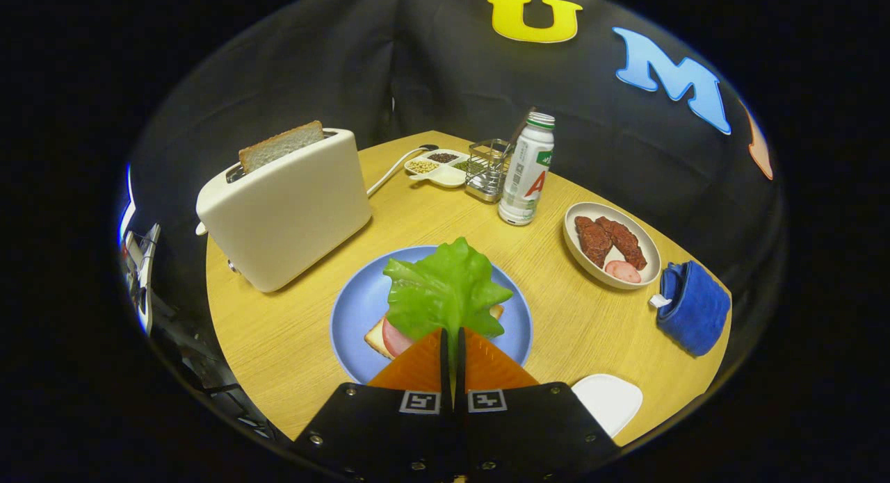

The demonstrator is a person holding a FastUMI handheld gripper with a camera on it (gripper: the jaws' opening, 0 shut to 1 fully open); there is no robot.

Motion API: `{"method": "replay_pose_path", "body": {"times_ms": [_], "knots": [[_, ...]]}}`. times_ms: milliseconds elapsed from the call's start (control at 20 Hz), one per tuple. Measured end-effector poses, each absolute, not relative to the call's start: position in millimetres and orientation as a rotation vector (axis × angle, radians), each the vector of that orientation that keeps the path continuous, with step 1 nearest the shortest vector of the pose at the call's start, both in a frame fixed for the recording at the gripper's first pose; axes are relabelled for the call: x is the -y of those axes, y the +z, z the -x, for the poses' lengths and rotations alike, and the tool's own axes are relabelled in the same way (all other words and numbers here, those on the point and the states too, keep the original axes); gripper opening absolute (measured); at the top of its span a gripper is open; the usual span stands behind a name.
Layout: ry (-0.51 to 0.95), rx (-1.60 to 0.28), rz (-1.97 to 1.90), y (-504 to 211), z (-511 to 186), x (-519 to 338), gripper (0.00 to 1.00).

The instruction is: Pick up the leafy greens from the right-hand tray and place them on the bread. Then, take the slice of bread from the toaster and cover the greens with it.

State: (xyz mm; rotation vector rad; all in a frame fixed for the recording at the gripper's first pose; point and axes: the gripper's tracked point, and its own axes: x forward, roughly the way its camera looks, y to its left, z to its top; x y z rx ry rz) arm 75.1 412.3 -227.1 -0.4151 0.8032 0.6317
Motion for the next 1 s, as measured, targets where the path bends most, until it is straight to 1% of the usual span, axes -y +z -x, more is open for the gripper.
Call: {"method": "replay_pose_path", "body": {"times_ms": [450, 550, 600, 800, 850, 900, 950, 1000], "knots": [[0.642, -0.846, 0.494, -255, -72, -432, 0.01], [0.64, -0.86, 0.507, -263, -72, -430, 0.11], [0.634, -0.865, 0.505, -265, -72, -429, 0.15], [0.638, -0.868, 0.475, -263, -71, -429, 0.15], [0.645, -0.863, 0.457, -257, -68, -430, 0.16], [0.648, -0.852, 0.439, -252, -67, -430, 0.24], [0.649, -0.837, 0.421, -249, -66, -430, 0.25], [0.642, -0.814, 0.4, -242, -67, -430, 0.3]]}}
